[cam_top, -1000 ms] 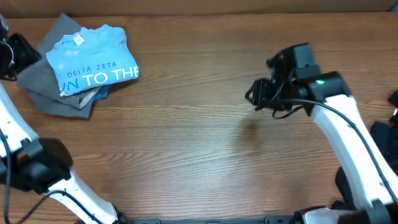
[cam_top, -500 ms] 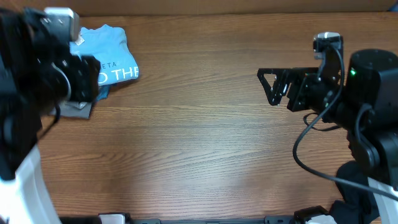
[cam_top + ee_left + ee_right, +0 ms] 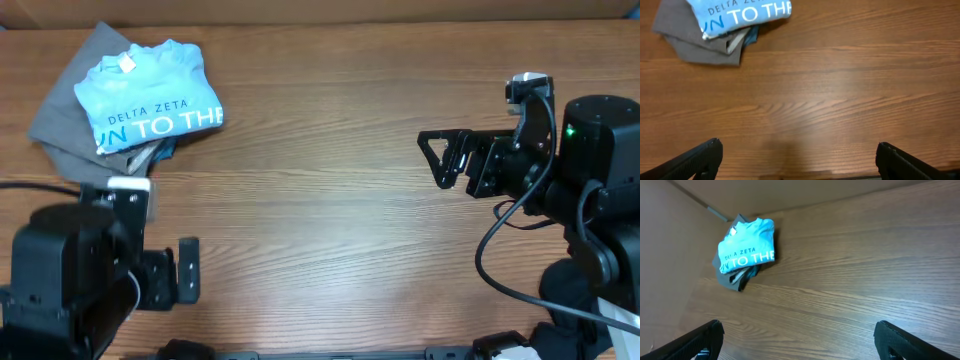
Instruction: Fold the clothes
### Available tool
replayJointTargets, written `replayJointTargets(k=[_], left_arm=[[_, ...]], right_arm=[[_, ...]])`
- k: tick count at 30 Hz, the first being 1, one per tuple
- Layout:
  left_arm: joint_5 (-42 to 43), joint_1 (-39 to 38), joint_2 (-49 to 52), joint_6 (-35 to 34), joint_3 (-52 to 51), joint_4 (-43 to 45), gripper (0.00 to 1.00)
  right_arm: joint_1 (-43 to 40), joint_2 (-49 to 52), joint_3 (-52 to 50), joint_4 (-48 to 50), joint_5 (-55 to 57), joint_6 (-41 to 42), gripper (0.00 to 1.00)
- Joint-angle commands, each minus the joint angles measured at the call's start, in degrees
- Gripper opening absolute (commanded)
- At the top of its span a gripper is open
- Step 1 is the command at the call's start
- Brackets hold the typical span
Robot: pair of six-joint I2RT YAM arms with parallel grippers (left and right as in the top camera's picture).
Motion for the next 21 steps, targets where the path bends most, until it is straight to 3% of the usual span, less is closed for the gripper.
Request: replayJointTargets(k=[1,17,21], left_arm=[[-1.29,-0.35,0.02,-1.62,-2.34,0.72,1.0],[-1.29,-0.35,0.39,-1.62,-2.36,0.76,1.0],[-1.29,-0.35,0.39,-1.62,-2.36,0.76,1.0]], right_arm=[[-0.07,-0.42,0.83,0.11,0.24,-0.2,1.0],[-0.04,0.13,0.72,-0.11,0.57,-0.24,1.0],[0.0,-0.07,0.37,0.44,9.22,-0.28,1.0]])
